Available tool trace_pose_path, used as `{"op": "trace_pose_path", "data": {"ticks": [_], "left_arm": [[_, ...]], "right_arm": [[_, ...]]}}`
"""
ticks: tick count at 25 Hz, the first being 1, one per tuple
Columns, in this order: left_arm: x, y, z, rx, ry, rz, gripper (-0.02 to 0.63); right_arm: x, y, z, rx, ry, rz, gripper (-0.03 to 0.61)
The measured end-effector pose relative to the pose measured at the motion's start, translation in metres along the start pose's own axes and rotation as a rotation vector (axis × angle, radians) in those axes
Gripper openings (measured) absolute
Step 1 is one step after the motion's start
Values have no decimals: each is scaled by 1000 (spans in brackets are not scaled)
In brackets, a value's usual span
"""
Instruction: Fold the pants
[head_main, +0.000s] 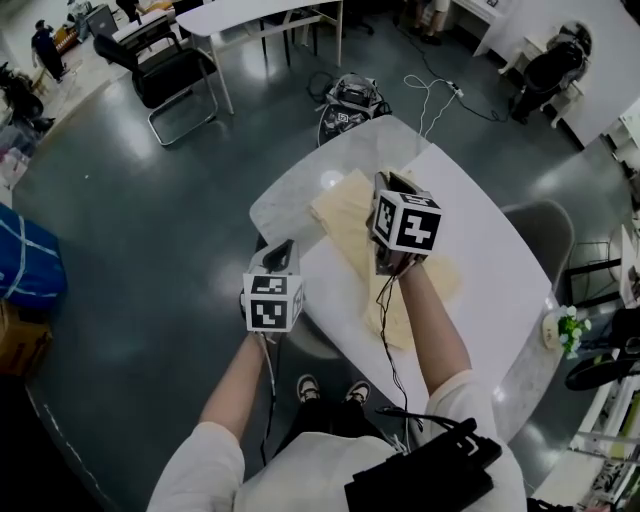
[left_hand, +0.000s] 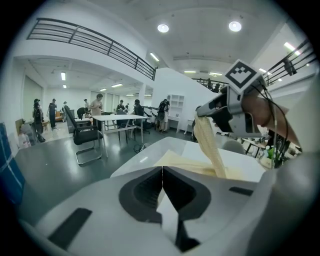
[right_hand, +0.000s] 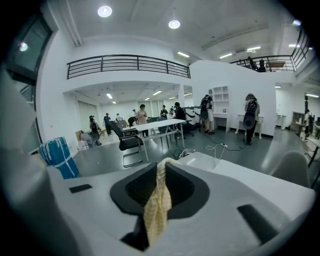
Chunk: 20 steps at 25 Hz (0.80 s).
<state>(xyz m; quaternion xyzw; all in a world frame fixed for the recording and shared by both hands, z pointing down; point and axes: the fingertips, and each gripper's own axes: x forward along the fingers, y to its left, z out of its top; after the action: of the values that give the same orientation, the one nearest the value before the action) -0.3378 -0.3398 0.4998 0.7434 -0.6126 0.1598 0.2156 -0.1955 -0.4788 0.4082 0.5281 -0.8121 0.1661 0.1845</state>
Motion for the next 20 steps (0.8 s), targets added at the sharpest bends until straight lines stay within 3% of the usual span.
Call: {"op": "trace_pose_path", "data": {"ticks": [2,3,4,5,11,20], "left_arm": [[0,7,-10,-7,18,17,9],[0,11,-16,-13,29,22,9],[1,13,-24,-21,41,25,9],[1,15,-32,-30,51,26,9],[6,13,-69,-53,105,-1,9],[18,-34,-76,-69,115,-64,9]], "right_arm": [[29,18,-9,15,5,68,59],[43,26,-14,34,-2,99,112],[54,30,-21,55,-12,121,215],[62,31,-30,74,-14,128,257],[49,-2,-107,184,78,58,221],[-22,-75,-174,184,157,-96,201]]}}
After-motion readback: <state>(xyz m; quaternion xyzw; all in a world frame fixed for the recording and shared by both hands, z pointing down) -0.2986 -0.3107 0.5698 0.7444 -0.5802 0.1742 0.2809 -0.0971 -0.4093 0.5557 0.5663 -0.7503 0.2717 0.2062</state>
